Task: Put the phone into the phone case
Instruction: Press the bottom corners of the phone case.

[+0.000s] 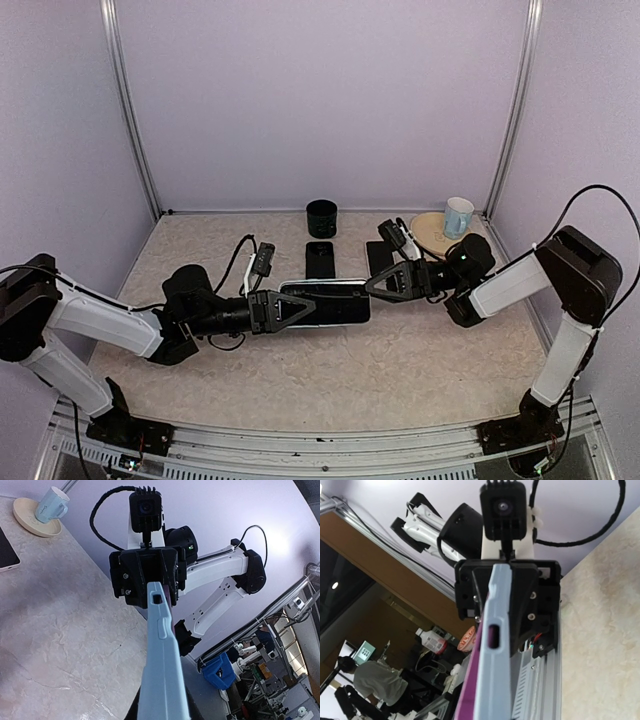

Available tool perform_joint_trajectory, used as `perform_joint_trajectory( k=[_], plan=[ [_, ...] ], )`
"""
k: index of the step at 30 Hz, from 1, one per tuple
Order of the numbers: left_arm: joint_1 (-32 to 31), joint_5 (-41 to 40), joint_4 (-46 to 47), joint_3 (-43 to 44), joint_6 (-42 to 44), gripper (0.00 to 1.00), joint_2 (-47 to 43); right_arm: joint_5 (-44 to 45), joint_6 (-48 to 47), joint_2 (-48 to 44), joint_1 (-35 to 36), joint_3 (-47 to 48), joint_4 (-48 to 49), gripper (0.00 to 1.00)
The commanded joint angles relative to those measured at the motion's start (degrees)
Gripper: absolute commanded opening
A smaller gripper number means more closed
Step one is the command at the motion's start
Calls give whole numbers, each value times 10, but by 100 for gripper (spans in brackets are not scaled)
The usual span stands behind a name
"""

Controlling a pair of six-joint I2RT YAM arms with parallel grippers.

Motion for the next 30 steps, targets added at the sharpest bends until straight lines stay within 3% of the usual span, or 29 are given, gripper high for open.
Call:
perform_joint_trajectory(
  k=[1, 11, 19, 26, 30],
  plan=[
    [3, -11, 56, 0, -2, 0, 1, -10, -9, 3, -3, 9, 15, 22],
    [5, -33, 38, 0, -1, 0, -1, -7, -109, -27, 5, 23, -136, 9],
    [10, -51, 15, -1, -2, 2, -1, 104, -427, -102, 20, 96, -575, 3],
    [11, -52, 15, 0, -3, 0, 4, 170, -483, -136, 27, 119, -669, 2],
    [12, -57, 15, -3, -1, 0, 3, 186, -504, -146, 32, 130, -706, 6]
  ],
)
